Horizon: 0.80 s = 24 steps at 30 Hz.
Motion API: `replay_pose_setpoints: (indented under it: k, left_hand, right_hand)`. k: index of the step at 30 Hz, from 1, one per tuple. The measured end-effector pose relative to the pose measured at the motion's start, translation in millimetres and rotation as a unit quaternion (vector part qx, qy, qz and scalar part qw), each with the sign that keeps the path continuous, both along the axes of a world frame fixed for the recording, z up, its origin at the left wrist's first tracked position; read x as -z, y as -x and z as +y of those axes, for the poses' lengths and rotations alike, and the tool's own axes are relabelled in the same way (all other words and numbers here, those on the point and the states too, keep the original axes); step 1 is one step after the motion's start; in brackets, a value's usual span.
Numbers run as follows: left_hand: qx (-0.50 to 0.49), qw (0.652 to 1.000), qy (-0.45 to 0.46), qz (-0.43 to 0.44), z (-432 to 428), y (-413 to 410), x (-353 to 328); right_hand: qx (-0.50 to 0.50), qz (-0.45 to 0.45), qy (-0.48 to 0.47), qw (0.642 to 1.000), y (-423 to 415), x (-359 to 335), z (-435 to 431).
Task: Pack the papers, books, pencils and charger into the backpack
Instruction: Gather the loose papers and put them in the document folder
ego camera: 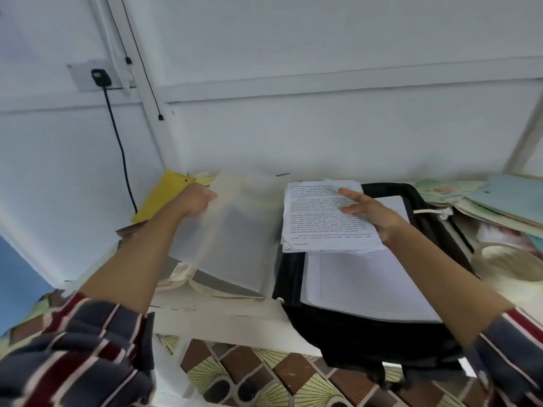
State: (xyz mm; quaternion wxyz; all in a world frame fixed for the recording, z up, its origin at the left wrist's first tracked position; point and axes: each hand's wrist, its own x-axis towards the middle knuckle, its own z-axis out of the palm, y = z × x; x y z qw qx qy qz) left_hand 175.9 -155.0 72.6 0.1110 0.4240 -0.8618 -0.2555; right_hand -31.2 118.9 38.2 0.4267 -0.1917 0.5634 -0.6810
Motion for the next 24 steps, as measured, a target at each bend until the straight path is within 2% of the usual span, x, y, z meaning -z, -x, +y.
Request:
replay_pose_setpoints:
  k: [4,6,8,10,12,14,24]
  left_hand:
    - [0.043,0.997,0.022,-0.066,-11.9,1.7,27.4]
    - [0.025,0.989,0.076,-0.121,-12.1,4.8,37.3]
    - [0.004,0.990,0.120,-0.075,1.7,9.8,43.0]
    - [0.081,0.987,0.138,0.007,26.9,19.4,49.2]
    - [0.177,0.978,0.104,0.026,54.4,27.9,56.9]
    - [0.230,0.971,0.065,-0.004,70.1,32.3,64.8]
    - [0.226,0.973,0.048,-0.028,77.8,24.3,71.5]
  right_hand:
    - [0.023,-0.036,-0.007,0.999,-12.3,16.7,-15.7]
    - [0.036,-0.027,-0.032,0.998,-15.3,27.7,-18.2]
    - [0.049,-0.023,-0.048,0.997,-16.6,35.7,-16.9]
    - [0.065,-0.025,-0.051,0.996,-15.9,39.7,-13.7]
    - [0.073,-0.024,-0.056,0.995,-13.9,42.4,-9.1]
    - [0.077,-0.017,-0.065,0.995,-10.9,45.1,-5.1]
    - [0.055,0.018,-0.085,0.995,-5.2,44.5,7.9]
